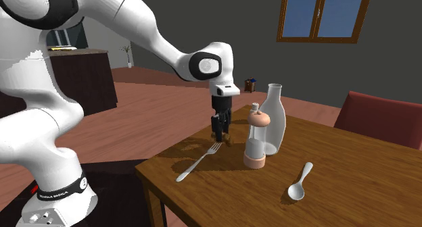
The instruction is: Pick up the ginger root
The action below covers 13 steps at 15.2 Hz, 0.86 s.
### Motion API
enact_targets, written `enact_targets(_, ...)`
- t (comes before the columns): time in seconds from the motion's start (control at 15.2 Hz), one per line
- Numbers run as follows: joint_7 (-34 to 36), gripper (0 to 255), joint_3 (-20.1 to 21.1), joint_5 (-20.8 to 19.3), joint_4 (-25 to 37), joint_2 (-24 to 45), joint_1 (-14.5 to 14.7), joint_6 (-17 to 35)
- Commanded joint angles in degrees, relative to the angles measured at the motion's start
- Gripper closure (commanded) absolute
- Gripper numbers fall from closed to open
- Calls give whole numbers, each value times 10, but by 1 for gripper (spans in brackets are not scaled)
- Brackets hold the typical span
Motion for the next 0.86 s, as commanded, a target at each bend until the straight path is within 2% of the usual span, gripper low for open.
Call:
enact_targets(0.0, -6, 255, 1, 6, 6, -7, -1, -12)
enact_targets(0.79, -33, 255, 3, 32, 47, -42, -3, -81)
